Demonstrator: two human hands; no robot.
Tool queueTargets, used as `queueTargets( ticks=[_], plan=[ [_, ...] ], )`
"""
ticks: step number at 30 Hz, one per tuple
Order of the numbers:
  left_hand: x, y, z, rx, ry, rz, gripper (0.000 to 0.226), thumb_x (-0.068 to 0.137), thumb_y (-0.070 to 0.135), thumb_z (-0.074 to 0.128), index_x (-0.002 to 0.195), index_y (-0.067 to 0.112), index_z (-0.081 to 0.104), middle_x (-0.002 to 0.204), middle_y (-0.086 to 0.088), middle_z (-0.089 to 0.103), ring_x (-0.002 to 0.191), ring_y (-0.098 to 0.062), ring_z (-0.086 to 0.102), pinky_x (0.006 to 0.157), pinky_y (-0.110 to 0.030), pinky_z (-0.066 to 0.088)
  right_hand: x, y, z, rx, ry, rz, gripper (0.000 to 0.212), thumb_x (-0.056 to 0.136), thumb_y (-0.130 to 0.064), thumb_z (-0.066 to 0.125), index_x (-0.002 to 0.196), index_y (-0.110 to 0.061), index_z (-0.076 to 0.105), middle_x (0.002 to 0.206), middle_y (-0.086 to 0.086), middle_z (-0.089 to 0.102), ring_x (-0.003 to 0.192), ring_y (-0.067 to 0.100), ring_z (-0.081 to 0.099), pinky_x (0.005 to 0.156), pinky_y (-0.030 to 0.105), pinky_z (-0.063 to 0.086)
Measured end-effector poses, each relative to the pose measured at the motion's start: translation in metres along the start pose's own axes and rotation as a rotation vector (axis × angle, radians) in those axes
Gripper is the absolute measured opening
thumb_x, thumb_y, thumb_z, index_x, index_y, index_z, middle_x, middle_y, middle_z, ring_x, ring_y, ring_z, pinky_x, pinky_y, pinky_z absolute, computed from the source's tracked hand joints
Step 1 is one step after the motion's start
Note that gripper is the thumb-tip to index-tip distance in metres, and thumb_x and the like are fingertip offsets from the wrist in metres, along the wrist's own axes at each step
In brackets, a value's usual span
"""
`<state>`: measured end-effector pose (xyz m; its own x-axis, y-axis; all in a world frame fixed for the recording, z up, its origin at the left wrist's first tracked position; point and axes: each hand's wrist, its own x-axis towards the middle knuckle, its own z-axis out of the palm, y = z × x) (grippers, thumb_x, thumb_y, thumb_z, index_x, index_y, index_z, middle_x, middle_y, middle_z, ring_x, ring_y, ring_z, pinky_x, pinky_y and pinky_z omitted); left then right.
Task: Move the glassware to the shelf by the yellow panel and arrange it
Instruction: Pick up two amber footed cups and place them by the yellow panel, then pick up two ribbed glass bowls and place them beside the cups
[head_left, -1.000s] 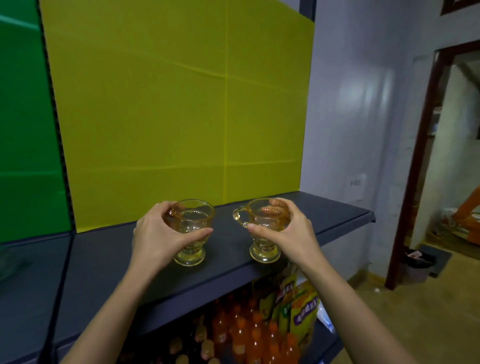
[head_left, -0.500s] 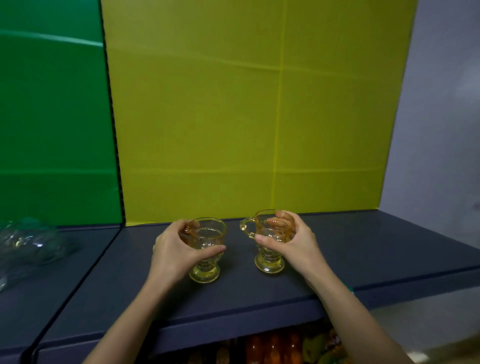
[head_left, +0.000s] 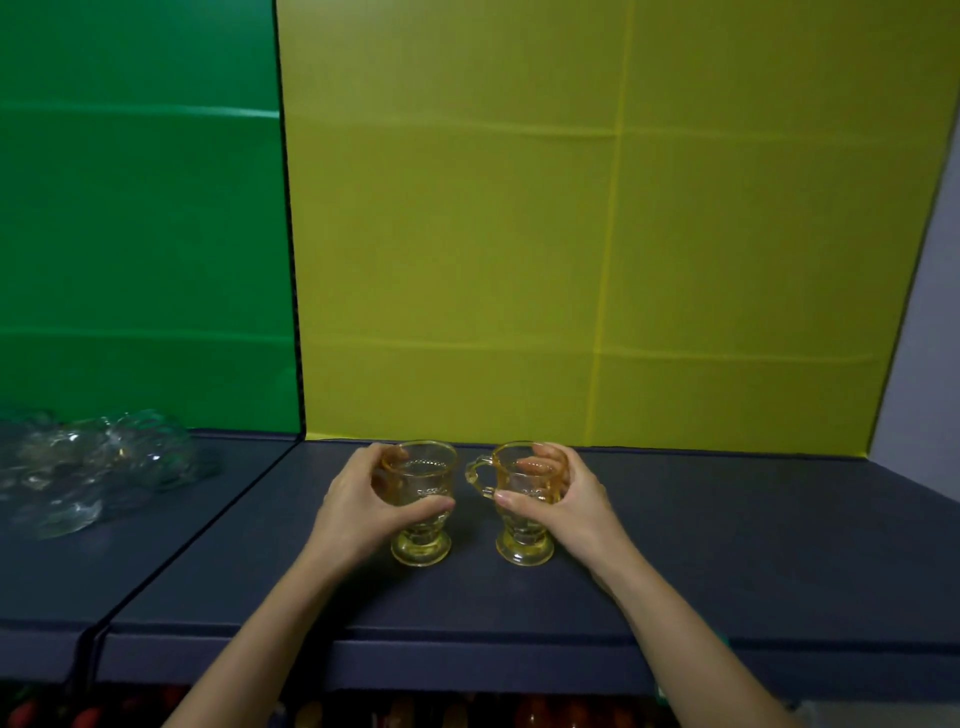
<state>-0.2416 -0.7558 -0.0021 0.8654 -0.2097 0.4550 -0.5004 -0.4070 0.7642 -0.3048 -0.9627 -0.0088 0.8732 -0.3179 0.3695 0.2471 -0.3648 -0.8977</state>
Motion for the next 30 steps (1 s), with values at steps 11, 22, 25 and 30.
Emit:
queueTargets(
  ticks=[11, 22, 25, 30],
  plan=[
    [-0.027, 0.012, -0.026, 0.089, 0.079, 0.026, 0.087, 0.063, 0.069, 0.055, 0.133, 0.021, 0.038, 0.136, 0.005, 0.041, 0.123, -0.011, 0.040, 0.106, -0.037, 0.034, -0.016, -0.040, -0.022, -0.272, 0.088, -0.225, 0.083, 0.065, -0.049, 0.074, 0.135, -0.027, 0.035, 0.143, -0.006, 0.037, 0.131, 0.011, 0.032, 0.100, 0.021, 0.023],
    [-0.097, -0.009, -0.133, 0.832, 0.376, 0.046, 0.029, 0.088, 0.041, 0.050, 0.103, 0.017, 0.058, 0.109, 0.004, 0.063, 0.108, -0.018, 0.054, 0.077, -0.034, 0.045, -0.045, -0.098, 0.090, -0.405, -0.257, -0.687, 0.024, 0.084, -0.034, 0.058, 0.107, -0.027, 0.059, 0.109, -0.011, 0.062, 0.103, 0.008, 0.054, 0.088, 0.026, 0.040],
    [-0.122, -0.023, -0.171, 0.899, 0.384, -0.018, 0.029, 0.087, 0.042, 0.050, 0.101, 0.017, 0.058, 0.108, 0.003, 0.063, 0.107, -0.019, 0.054, 0.077, -0.034, 0.046, -0.054, -0.103, 0.137, -0.400, -0.383, -0.696, 0.023, 0.085, -0.036, 0.056, 0.107, -0.029, 0.059, 0.110, -0.012, 0.062, 0.107, 0.008, 0.054, 0.092, 0.029, 0.043],
    [-0.159, -0.052, -0.245, 0.944, 0.429, -0.081, 0.030, 0.087, 0.042, 0.051, 0.103, 0.018, 0.059, 0.106, 0.004, 0.063, 0.103, -0.016, 0.056, 0.069, -0.029, 0.045, -0.072, -0.121, 0.218, -0.356, -0.503, -0.708, 0.026, 0.085, -0.039, 0.056, 0.109, -0.029, 0.058, 0.115, -0.013, 0.061, 0.109, 0.007, 0.054, 0.091, 0.030, 0.047]
  ],
)
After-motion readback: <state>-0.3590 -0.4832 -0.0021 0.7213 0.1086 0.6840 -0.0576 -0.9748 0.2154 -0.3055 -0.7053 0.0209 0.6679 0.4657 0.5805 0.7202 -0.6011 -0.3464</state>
